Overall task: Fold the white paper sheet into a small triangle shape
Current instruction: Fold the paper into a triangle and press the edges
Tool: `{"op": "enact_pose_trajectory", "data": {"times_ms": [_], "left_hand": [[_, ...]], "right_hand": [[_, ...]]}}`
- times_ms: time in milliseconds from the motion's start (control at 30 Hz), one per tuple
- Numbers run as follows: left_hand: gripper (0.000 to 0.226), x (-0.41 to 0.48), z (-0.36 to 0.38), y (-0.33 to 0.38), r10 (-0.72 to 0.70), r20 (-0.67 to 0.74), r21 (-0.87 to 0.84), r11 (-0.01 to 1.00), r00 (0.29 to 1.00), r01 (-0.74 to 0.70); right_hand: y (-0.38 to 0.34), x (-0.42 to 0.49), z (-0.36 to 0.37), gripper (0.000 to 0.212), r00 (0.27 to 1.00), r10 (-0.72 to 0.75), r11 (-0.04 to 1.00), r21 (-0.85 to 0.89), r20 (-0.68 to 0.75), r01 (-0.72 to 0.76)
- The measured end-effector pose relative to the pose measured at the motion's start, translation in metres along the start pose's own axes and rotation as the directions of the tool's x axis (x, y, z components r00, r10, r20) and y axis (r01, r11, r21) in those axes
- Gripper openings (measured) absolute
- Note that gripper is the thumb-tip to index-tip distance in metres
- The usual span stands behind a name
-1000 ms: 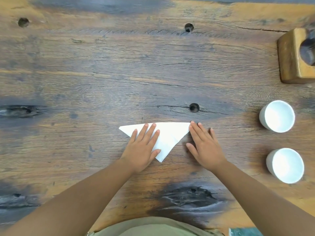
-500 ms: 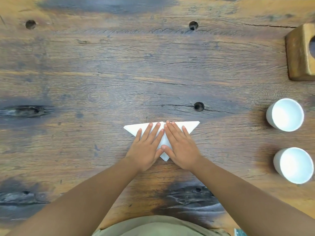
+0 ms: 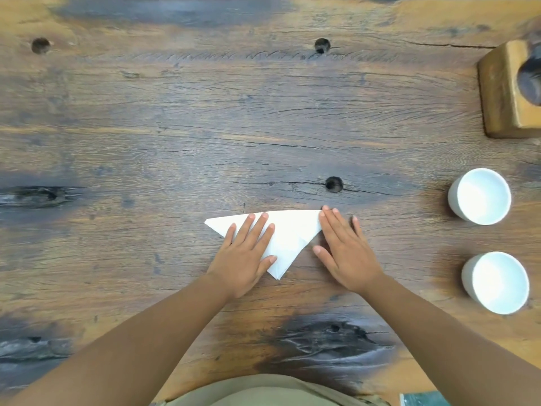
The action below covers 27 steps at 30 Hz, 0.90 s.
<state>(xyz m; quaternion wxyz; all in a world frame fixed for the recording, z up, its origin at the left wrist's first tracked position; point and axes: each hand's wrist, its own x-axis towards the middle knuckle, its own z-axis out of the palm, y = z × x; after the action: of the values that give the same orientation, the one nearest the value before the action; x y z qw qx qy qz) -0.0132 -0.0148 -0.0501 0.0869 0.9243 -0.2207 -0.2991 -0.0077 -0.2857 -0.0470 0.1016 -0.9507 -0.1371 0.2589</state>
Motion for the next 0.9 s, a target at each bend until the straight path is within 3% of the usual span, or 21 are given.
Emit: {"op": "enact_pose_trajectory", "data": {"times_ms": [200, 433, 700, 900], "left_hand": [[0.066, -0.001, -0.005, 0.001, -0.002, 0.010, -0.032, 0.999, 1.000, 0.002], [0.064, -0.001, -0.006, 0.002, -0.007, 0.007, -0.015, 1.000, 1.000, 0.007], [0.065, -0.002, -0.003, -0.004, 0.010, -0.065, 0.011, 1.000, 0.998, -0.010], [0.064, -0.001, -0.001, -0.003, -0.022, -0.034, 0.010, 1.000, 0.999, 0.023]], "right_hand": [[-0.003, -0.003, -0.010, 0.079, 0.999, 0.037, 0.999, 0.004, -0.001, -0.037], [-0.059, 0.021, -0.004, 0.078, 0.985, -0.170, 0.984, 0.059, 0.011, 0.169], [-0.063, 0.025, 0.007, 0.075, 0.985, -0.169, 0.984, 0.066, 0.044, 0.166], [-0.063, 0.026, 0.005, 0.073, 0.985, -0.166, 0.980, 0.117, 0.037, 0.160]]}}
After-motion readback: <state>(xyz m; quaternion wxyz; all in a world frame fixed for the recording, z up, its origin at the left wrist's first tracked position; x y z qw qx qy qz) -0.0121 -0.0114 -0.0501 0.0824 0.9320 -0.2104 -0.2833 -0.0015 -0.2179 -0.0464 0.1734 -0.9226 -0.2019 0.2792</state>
